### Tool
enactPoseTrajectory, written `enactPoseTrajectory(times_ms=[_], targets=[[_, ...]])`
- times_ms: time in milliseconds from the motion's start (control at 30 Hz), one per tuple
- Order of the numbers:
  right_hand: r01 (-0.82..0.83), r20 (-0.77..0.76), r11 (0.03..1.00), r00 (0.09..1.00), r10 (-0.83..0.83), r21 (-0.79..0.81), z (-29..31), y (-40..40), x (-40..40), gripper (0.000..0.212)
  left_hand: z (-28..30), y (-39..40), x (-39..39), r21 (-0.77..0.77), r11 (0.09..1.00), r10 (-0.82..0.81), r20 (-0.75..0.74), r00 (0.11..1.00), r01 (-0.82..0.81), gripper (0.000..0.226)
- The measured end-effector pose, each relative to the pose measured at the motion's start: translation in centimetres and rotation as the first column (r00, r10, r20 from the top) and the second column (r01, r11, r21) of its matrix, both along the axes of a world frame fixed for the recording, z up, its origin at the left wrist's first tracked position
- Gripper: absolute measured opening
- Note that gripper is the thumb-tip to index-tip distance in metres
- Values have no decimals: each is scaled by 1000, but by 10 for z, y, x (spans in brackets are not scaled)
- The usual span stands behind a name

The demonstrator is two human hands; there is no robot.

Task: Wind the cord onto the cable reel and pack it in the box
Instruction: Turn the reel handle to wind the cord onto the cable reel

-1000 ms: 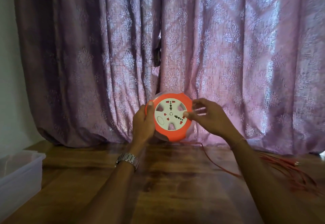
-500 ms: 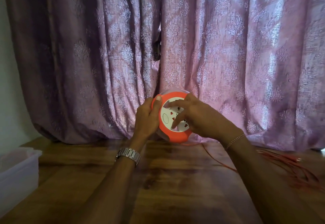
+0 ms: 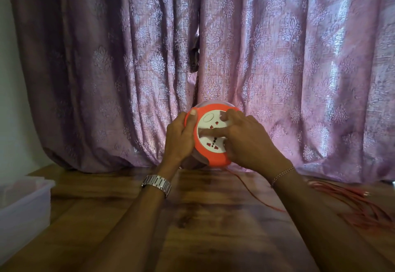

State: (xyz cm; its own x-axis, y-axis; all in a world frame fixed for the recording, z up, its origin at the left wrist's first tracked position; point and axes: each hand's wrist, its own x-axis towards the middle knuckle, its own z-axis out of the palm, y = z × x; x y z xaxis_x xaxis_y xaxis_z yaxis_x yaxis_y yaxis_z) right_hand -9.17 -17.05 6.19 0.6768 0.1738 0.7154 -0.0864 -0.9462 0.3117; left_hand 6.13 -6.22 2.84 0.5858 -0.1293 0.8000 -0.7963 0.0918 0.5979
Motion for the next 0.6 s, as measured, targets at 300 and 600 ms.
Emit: enactPoseTrajectory(times_ms=[300,600], targets=[[102,332,964,925,-183,245,-11,6,7,64,1,0,-3,48,994,99,39,994,-101,50],[-139,137,984,983,123,111,8,-7,-5,25,3,7,0,-19,1000,22,-10,1000,-22,58]])
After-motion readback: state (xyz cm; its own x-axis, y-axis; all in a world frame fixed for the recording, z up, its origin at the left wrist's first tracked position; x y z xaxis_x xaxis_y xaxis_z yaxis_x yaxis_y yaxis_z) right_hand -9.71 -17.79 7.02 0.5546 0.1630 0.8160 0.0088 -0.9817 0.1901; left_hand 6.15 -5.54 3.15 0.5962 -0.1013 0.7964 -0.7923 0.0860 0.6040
